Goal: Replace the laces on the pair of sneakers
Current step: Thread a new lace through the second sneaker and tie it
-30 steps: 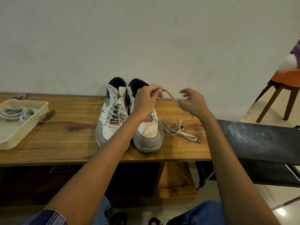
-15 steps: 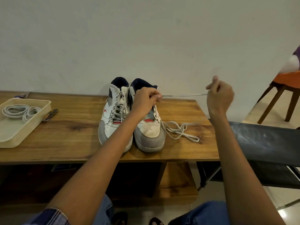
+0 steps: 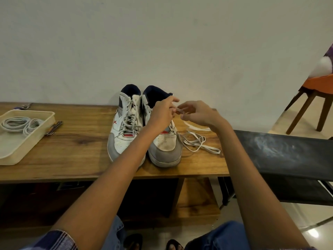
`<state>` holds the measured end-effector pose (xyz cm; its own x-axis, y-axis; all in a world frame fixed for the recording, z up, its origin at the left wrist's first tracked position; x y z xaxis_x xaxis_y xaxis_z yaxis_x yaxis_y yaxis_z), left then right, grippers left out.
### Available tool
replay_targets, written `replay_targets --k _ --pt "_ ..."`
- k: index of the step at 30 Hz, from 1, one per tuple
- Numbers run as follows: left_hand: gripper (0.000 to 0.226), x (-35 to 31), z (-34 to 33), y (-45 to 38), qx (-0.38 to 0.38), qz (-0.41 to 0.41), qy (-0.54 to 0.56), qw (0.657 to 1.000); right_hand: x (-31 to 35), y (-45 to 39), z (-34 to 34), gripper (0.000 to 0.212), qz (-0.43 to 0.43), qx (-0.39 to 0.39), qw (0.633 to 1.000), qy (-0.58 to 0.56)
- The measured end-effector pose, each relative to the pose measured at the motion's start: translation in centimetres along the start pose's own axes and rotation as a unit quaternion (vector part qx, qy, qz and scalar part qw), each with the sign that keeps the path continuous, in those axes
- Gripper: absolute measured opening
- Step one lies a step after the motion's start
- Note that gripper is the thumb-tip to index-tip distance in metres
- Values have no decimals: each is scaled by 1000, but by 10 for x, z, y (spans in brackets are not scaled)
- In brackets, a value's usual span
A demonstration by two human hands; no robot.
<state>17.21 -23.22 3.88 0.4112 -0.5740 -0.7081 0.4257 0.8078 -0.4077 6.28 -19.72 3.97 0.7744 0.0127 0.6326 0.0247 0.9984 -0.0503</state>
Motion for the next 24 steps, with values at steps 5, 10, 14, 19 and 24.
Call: replay_targets --k 5,10,14,19,24 --pt "38 0 8 4 -32 1 -4 999 7 7 5 25 52 -75 995 -37" --pt "24 11 21 18 -50 46 -33 997 -8 19 4 20 10 -96 977 -189" --pt "11 10 -3 46 43 81 -79 993 -25 25 -15 15 -18 -83 989 -123" --pt "11 13 -4 59 12 122 -128 984 -21 33 -33 16 -4 -59 998 -7" --pt "16 7 -2 59 -13 117 -160 980 -24 30 -28 14 -5 -85 996 31"
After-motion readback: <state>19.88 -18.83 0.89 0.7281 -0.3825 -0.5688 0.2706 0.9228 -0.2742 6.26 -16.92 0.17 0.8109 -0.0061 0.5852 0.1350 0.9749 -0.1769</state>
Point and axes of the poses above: each hand's wrist, its own y-axis away from the middle knuckle, its own z-axis out of the back of the hand, x = y × z, the point moved 8 cm from there along -y, towards the middle knuckle, and after that the axes turned 2 degrees about x, right-handed, at the moved point
